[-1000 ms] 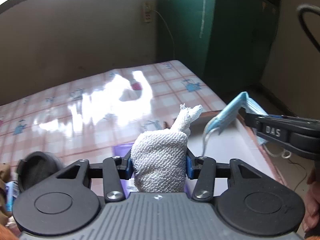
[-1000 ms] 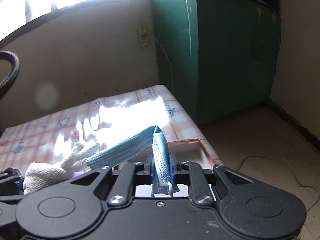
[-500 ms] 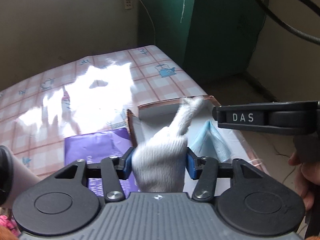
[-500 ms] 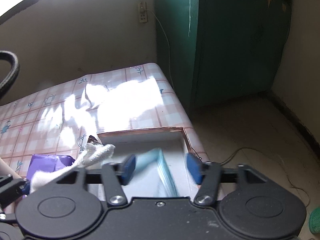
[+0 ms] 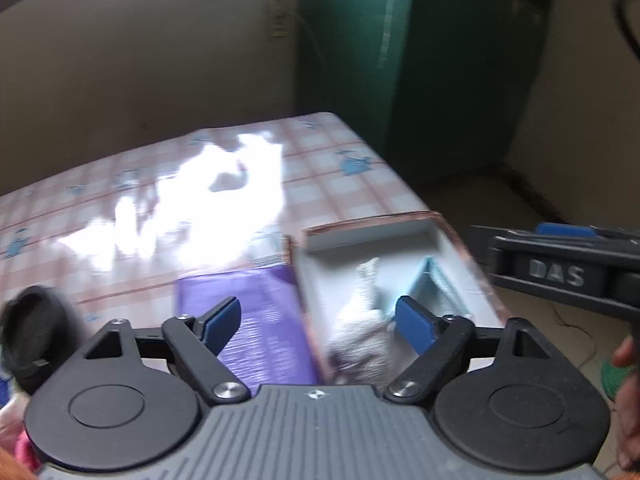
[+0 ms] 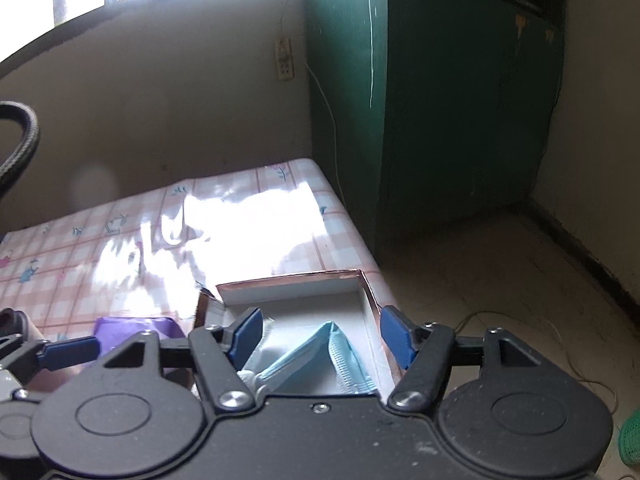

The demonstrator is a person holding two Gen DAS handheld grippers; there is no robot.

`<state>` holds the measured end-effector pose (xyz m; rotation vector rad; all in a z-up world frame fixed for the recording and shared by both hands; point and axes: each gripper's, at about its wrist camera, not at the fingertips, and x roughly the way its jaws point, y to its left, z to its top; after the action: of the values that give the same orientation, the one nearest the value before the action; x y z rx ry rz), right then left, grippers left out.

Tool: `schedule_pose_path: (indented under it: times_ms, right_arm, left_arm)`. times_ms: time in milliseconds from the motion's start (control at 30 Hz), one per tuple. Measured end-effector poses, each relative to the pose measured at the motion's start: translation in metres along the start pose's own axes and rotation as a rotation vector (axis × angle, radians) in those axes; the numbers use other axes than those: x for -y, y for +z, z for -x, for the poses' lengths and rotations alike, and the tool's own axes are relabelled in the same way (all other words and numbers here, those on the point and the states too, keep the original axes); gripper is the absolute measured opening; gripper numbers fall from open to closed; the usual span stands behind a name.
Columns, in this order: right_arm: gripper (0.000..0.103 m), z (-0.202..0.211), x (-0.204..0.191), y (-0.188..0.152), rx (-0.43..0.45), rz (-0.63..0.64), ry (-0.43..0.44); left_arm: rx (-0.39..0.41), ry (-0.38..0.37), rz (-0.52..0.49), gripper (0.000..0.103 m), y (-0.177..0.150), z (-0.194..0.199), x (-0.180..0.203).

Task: Organize soft objects
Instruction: 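Open both grippers to drop the towel and mask into the white box, then move both open grippers back over the pile of items on the table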

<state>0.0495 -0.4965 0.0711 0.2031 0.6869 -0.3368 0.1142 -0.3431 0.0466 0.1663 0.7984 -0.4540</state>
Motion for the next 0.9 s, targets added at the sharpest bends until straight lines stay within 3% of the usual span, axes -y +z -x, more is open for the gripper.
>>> schedule_pose_path:
  times_ms: [133, 900]
  right_arm:
    - [0.078, 0.012, -0.009, -0.007, 0.0, 0.0, 0.006]
    - [0.079, 0.046, -0.095, -0.045, -0.025, 0.073, 0.112]
  left_arm:
    - [0.015, 0.055, 0.021, 0.092, -0.004, 0.016, -0.015]
    - [0.044, 0.138, 0.122, 0.092, -0.04, 0.07, -0.091]
